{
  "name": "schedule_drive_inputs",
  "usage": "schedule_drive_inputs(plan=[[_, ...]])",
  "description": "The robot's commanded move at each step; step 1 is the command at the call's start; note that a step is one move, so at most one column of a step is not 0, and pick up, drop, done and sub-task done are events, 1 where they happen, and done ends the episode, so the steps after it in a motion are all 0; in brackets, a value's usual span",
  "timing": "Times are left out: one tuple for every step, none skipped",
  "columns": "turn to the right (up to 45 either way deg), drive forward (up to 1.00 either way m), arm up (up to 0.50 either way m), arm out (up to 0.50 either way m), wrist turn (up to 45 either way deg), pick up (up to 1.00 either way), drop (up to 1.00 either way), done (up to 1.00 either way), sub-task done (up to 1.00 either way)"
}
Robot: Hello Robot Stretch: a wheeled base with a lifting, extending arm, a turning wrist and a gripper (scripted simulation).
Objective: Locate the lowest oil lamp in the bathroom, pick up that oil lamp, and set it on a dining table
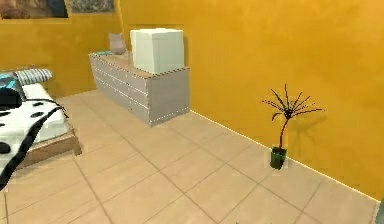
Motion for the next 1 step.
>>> schedule_drive_inputs(plan=[[-39.0,0.00,0.00,0.00,0.0,0.00,0.00,0.00,0.00]])
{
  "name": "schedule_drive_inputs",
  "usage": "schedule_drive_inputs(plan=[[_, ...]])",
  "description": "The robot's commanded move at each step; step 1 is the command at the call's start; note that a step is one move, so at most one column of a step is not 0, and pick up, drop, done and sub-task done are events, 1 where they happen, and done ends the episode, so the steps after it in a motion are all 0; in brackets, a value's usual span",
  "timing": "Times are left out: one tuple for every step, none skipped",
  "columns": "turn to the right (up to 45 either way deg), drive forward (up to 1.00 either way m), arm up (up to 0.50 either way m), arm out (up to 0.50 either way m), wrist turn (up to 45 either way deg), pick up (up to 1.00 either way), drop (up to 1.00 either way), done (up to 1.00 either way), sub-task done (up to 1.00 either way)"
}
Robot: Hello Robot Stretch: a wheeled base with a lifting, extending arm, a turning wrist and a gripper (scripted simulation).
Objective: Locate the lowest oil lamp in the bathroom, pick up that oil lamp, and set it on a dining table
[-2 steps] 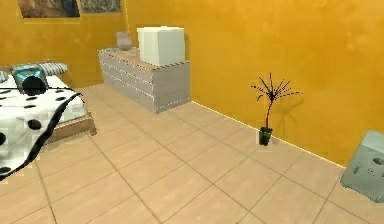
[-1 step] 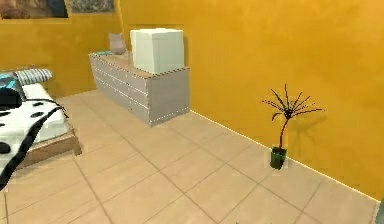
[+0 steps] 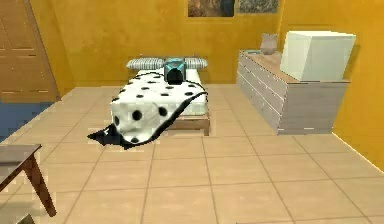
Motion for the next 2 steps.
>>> schedule_drive_inputs(plan=[[0.0,0.85,0.00,0.00,0.0,0.00,0.00,0.00,0.00],[-45.0,0.00,0.00,0.00,0.0,0.00,0.00,0.00,0.00]])
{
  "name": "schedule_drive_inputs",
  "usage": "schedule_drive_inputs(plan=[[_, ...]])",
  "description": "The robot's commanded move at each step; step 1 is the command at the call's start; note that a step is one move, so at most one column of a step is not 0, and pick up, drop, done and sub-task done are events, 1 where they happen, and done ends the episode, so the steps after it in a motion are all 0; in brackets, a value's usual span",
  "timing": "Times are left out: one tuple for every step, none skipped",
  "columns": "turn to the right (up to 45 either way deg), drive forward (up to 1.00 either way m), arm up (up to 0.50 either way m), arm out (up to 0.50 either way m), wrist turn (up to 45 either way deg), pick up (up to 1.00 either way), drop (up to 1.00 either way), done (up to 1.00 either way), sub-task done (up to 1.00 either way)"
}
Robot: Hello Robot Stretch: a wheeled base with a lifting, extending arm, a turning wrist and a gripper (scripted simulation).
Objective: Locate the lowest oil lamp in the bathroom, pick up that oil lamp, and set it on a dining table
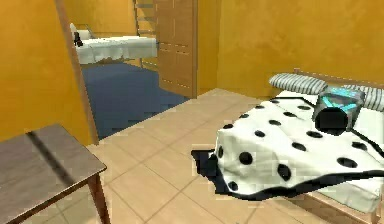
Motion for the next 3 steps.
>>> schedule_drive_inputs(plan=[[-18.0,0.00,0.00,0.00,0.0,0.00,0.00,0.00,0.00],[0.0,0.40,0.00,0.00,0.0,0.00,0.00,0.00,0.00],[-45.0,0.00,0.00,0.00,0.0,0.00,0.00,0.00,0.00]])
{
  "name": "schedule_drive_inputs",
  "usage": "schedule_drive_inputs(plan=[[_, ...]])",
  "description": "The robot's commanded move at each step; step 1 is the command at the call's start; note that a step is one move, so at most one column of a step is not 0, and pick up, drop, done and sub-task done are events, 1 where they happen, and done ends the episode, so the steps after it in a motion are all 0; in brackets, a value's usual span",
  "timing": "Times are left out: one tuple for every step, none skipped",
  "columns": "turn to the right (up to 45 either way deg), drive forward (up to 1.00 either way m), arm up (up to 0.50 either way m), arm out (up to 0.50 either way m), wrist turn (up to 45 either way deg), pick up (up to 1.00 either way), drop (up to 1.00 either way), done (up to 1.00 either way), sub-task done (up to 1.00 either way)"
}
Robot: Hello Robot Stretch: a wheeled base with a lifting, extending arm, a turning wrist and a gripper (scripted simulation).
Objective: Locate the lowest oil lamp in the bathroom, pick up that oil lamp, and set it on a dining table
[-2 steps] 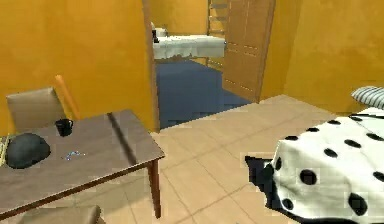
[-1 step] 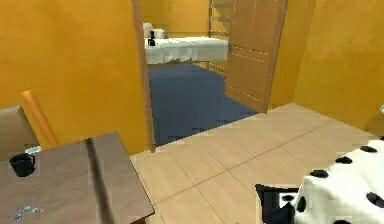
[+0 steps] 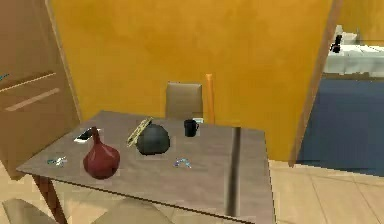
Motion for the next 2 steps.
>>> schedule_drive_inputs(plan=[[-45.0,0.00,0.00,0.00,0.0,0.00,0.00,0.00,0.00],[-45.0,0.00,0.00,0.00,0.0,0.00,0.00,0.00,0.00]])
